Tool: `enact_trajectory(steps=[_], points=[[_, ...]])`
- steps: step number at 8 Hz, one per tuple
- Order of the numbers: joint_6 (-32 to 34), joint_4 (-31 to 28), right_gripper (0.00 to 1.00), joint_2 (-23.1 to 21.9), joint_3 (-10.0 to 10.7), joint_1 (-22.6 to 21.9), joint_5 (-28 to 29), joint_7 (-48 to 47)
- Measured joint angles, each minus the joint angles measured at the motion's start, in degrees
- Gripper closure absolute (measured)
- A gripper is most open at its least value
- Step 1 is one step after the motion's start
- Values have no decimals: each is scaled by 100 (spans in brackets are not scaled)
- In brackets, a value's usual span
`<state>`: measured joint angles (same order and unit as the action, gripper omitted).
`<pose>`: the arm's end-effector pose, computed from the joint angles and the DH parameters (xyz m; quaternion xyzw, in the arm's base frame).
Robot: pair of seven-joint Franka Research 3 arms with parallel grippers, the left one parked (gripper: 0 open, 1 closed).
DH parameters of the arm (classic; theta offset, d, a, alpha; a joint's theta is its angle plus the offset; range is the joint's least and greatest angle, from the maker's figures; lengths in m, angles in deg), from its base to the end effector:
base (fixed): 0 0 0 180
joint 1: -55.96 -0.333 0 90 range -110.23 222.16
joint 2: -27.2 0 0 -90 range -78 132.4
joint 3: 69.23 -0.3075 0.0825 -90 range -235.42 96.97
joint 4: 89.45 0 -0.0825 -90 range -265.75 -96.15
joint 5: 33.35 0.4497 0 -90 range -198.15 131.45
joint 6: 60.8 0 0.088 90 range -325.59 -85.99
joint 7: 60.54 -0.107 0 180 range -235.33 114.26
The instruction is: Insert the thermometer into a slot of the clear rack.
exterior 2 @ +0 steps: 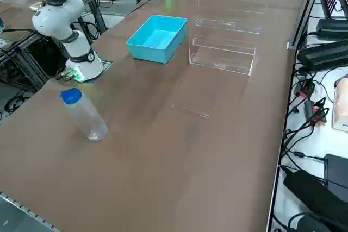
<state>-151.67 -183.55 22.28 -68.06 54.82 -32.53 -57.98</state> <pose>0.5954 0.0007 0.6310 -0.9996 -0.0221 -0.0149 0.0077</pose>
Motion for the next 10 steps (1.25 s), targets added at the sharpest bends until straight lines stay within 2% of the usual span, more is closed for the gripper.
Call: enact_trajectory(steps=[4, 6, 7, 10], points=[[-46, 19, 0, 14, -2, 4, 0, 0], [-74, -1, 0, 207, 42, 52, -2, 0], [-288, -28, 0, 457, 60, 146, -8, 0], [-1542, -169, 0, 1528, 82, 448, -11, 1]])
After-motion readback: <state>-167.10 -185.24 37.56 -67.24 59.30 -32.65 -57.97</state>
